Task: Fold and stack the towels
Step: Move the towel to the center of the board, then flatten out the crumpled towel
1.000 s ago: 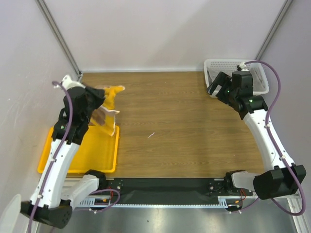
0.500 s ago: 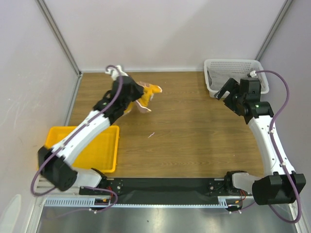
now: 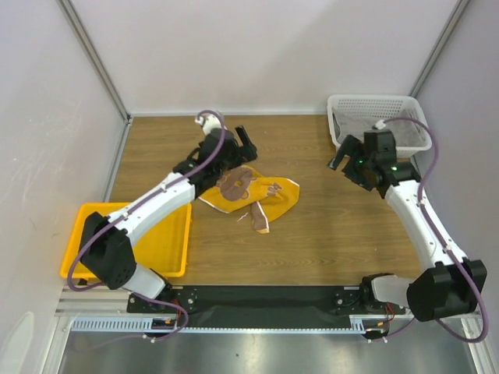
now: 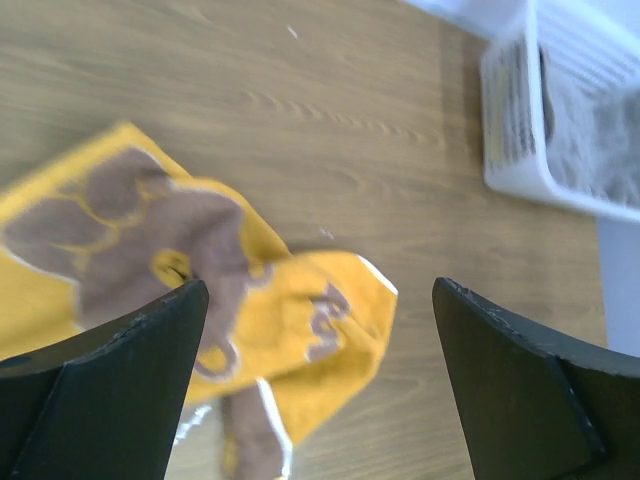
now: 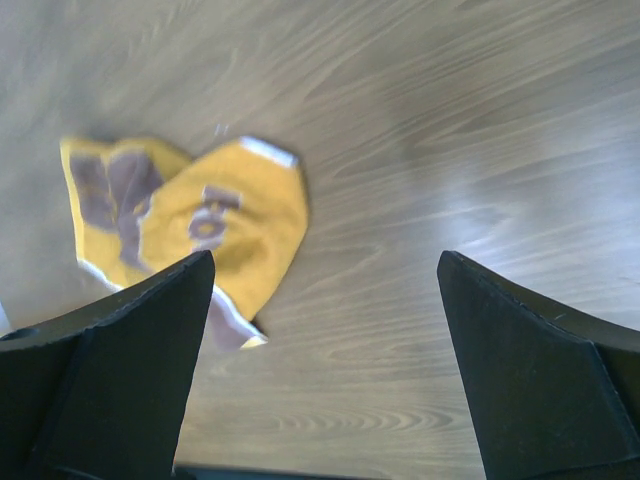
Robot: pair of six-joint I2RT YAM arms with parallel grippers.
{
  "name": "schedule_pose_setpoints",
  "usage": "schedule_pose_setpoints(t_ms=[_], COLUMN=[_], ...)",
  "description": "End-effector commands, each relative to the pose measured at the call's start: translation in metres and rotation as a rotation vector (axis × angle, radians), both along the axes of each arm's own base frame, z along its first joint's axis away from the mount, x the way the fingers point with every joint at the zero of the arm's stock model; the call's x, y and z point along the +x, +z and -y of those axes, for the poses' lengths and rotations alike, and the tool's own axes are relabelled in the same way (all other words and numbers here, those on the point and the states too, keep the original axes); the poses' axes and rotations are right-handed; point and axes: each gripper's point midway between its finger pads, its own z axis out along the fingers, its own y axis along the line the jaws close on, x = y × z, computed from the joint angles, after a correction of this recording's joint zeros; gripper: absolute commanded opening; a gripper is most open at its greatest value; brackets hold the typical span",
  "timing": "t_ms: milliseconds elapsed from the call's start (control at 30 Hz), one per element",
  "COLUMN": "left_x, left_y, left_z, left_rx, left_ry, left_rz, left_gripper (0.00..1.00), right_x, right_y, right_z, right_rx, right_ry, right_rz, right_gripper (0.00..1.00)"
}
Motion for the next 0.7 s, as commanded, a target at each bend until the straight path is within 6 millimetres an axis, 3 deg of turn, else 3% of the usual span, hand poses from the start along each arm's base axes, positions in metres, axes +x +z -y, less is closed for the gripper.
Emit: schedule_pose_setpoints(t_ms=[0, 33, 100, 133, 167, 300, 433, 567, 667], left_x=[0.020, 0.031, 0.036, 0.043, 0.041, 0.045, 0.041, 0.037, 0.036], left_y=[0.019, 0.016, -0.018, -0.021, -0.044, -0.069, -0.094, -0.113, -0.122], left_z=[-0.038, -0.056, -0.070, -0.080, -0.086, -0.099, -0.112, -0.121, -0.124], left_rx=[0.040, 0.046, 0.110, 0.117, 0.167, 0.220, 0.229, 0.272, 0.316], left_ry=[0.041, 0.082, 0.070, 0.086, 0.077, 0.050, 0.054, 0.046, 0.011], left_rz=[-0.018, -0.044, -0.148, -0.174, -0.240, -0.297, -0.351, -0.385, -0.380], left_gripper=[1.00, 1.00, 1.00, 0.99, 0.99, 0.99, 0.97, 0.93, 0.91], right_x=[0.010, 0.011, 0.008, 0.007, 0.005, 0.004, 0.005, 0.012, 0.024], right_y=[0.002, -0.002, -0.016, -0.021, -0.026, -0.050, -0.083, -0.112, -0.119], right_z=[-0.033, -0.046, -0.072, -0.082, -0.095, -0.119, -0.149, -0.144, -0.129], right_rx=[-0.004, 0.022, 0.036, 0.042, 0.040, 0.022, 0.018, -0.074, -0.135], right_ry=[0.105, 0.140, 0.199, 0.217, 0.241, 0.260, 0.316, 0.271, 0.215], right_rz=[0.027, 0.024, -0.008, -0.010, -0.018, -0.071, -0.126, -0.164, -0.165], right_gripper=[1.00, 1.00, 1.00, 1.00, 0.99, 0.97, 0.87, 0.79, 0.77])
